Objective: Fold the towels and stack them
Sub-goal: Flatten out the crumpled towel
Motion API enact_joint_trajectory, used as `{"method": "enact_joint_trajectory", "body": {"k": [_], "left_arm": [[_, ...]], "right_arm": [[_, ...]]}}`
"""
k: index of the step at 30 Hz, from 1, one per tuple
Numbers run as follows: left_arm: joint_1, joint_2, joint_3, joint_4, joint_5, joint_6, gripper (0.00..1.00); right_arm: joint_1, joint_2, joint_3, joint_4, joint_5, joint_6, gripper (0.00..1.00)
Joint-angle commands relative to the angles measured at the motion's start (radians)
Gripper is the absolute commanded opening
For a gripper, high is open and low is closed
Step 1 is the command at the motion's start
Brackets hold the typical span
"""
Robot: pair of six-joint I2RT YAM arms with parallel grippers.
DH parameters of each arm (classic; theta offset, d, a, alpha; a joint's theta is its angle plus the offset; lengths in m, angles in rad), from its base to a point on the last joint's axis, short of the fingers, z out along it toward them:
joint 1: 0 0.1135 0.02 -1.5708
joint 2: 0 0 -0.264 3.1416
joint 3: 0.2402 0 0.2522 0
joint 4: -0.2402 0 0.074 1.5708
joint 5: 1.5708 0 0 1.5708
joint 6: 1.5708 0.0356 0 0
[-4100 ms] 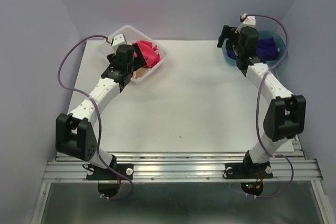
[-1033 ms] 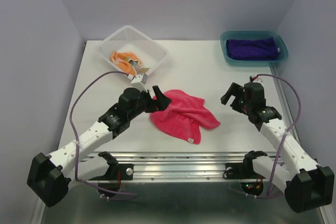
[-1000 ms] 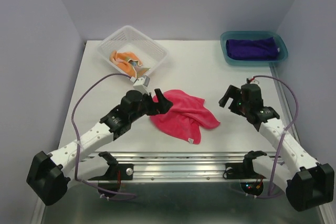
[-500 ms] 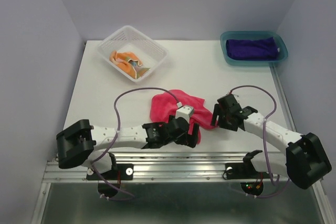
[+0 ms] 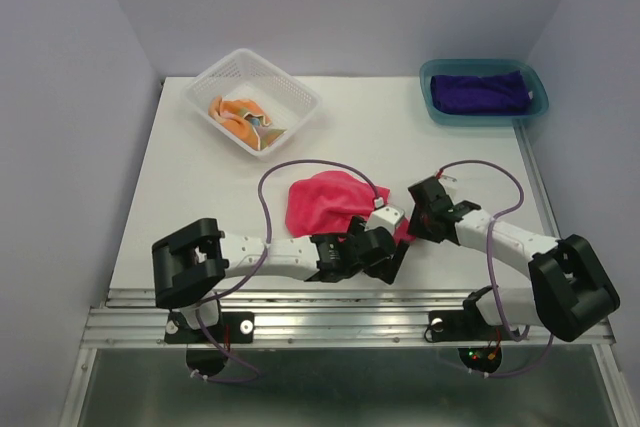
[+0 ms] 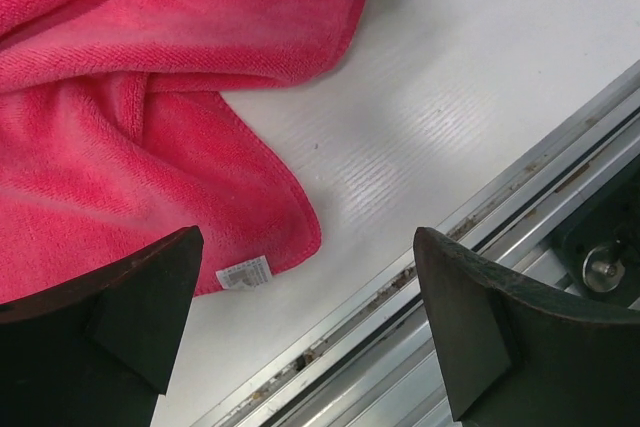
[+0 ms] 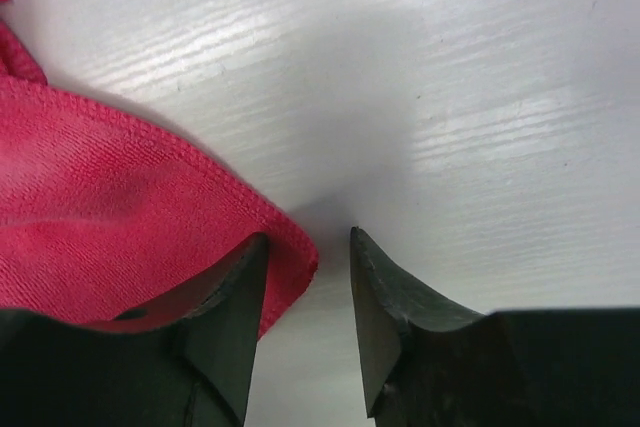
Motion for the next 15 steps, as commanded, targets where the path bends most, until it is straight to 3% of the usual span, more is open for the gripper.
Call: {"method": "enact_joint_trajectory", "body": {"k": [1, 5, 10, 12, 15], "left_arm": [[-0.005, 0.043, 0.068, 0.002, -0.005, 0.068, 0.99], [-0.003, 0.103, 0.091, 0.0, 0.021, 0.093, 0.96], [-0.003, 0.144, 0.104, 0.025, 0.05, 0.105, 0.84], [-0.003, 0.159, 0.101, 0.016, 0.078, 0.093, 0.74], [-0.003, 0.147, 0.058, 0.014, 0.098, 0.067, 0.74]], "right_arm": [[0.002, 0.052, -0.022, 0.051, 0.021, 0.03, 0.39], [0.002, 0.034, -0.029, 0.054, 0.027, 0.027, 0.22], [0.002, -0.009, -0.025, 0.048, 0.039, 0.019, 0.08], [0.002, -0.016, -0.016, 0.033, 0.061, 0.019, 0.06], [0.002, -0.019, -0.012, 0.019, 0.078, 0.016, 0.06]]}}
